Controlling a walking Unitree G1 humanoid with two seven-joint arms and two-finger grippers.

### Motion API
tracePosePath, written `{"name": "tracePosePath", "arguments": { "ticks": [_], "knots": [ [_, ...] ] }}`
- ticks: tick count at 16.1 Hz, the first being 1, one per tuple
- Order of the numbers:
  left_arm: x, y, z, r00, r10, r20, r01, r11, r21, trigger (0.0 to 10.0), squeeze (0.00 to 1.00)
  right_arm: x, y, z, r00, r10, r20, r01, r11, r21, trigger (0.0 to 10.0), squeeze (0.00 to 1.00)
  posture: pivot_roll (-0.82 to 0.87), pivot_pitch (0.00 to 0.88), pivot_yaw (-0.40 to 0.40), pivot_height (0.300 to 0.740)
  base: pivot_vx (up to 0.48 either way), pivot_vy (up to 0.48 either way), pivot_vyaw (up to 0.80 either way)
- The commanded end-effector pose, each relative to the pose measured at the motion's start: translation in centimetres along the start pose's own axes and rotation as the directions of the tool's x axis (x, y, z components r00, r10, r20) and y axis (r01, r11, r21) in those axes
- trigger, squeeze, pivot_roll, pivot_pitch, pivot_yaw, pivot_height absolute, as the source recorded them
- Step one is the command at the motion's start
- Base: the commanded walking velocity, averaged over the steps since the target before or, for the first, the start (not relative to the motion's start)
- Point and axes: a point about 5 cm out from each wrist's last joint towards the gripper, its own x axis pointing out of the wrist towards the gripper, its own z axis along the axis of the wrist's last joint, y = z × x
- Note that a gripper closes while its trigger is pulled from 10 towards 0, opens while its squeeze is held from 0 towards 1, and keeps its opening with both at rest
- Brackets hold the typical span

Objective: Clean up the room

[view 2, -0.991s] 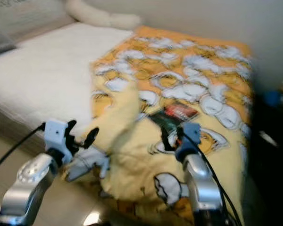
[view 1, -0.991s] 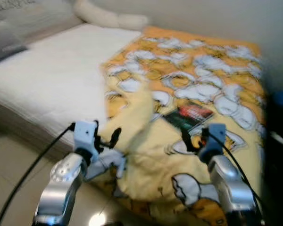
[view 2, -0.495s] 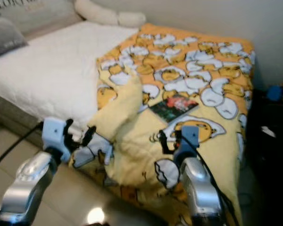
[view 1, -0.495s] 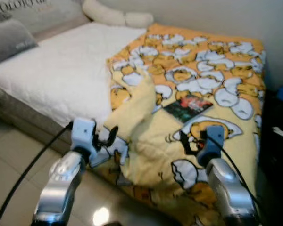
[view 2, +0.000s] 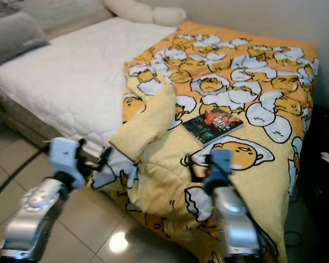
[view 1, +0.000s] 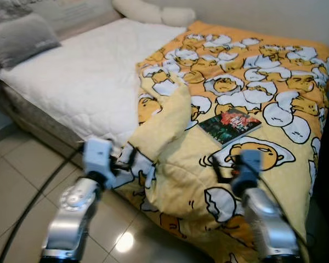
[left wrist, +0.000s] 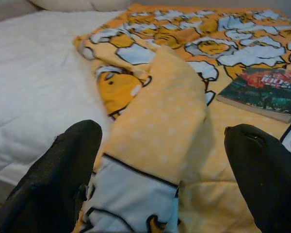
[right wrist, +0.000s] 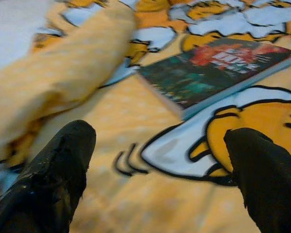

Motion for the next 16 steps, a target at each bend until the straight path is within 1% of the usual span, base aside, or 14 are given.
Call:
{"name": "tracePosePath", "arguments": {
  "ticks": [1, 3, 6, 7, 8, 9, 11, 13, 16],
  "knots": [
    [-0.2, 0.75, 0.22, 1.0, 0.018, 0.004, -0.018, 1.0, 0.011, 10.0, 0.0, 0.21, 0.87, 0.32, 1.0, 0.025, 0.006, -0.025, 1.0, 0.006, 10.0, 0.0, -0.02, 0.0, 0.048, 0.74, 0.379, 0.0, 0.0],
    [-0.21, 0.76, 0.22, 1.0, 0.017, 0.004, -0.017, 1.0, 0.01, 10.0, 0.0, 0.21, 0.86, 0.31, 1.0, 0.024, 0.005, -0.024, 1.0, 0.005, 10.0, 0.0, -0.02, 0.0, 0.048, 0.74, 0.382, 0.0, 0.0],
    [-0.19, 0.69, 0.24, 1.0, 0.017, 0.005, -0.017, 1.0, 0.011, 10.0, 0.0, 0.29, 1.08, 0.43, 0.999, 0.052, 0.002, -0.052, 0.998, -0.043, 10.0, 0.0, -0.02, 0.0, 0.046, 0.74, 0.386, 0.0, 0.0],
    [-0.21, 0.65, 0.25, 1.0, 0.016, 0.005, -0.016, 1.0, 0.01, 10.0, 0.0, 0.28, 1.22, 0.48, 0.998, 0.062, 0.004, -0.062, 0.997, -0.055, 10.0, 0.0, -0.02, 0.0, 0.044, 0.74, 0.386, 0.0, 0.8],
    [-0.24, 0.61, 0.25, 1.0, 0.016, 0.006, -0.016, 1.0, 0.01, 10.0, 0.0, 0.27, 1.52, 0.3, 0.996, 0.089, -0.007, -0.089, 0.996, -0.02, 10.0, 0.0, -0.02, 0.0, 0.042, 0.74, 0.349, 0.0, 0.49],
    [-0.27, 0.59, 0.26, 1.0, 0.021, 0.009, -0.021, 1.0, 0.004, 10.0, 0.0, 0.27, 1.71, 0.14, 0.993, 0.113, -0.021, -0.114, 0.993, -0.026, 10.0, 0.0, -0.02, 0.0, 0.041, 0.74, 0.0, 0.0, 0.0],
    [-0.29, 0.5, 0.28, 1.0, 0.022, 0.01, -0.022, 1.0, 0.001, 10.0, 0.0, 0.24, 1.62, -0.07, 0.991, 0.126, -0.036, -0.128, 0.99, -0.053, 10.0, 0.0, -0.01, 0.0, 0.034, 0.74, 0.0, 0.0, 0.0],
    [-0.4, 0.49, 0.21, 1.0, 0.02, 0.006, -0.02, 1.0, 0.004, 10.0, 0.0, 0.27, 1.37, -0.2, 0.991, 0.124, -0.046, -0.126, 0.991, -0.053, 10.0, 0.0, 0.0, 0.0, 0.029, 0.74, 0.0, 0.0, 0.0],
    [-0.5, 0.55, 0.09, 1.0, 0.022, -0.002, -0.022, 1.0, 0.008, 10.0, 0.0, 0.46, 1.53, -0.38, 0.989, 0.137, -0.061, -0.141, 0.989, -0.052, 10.0, 0.0, 0.01, 0.0, 0.021, 0.74, 0.0, 0.0, 0.0]
  ]
}}
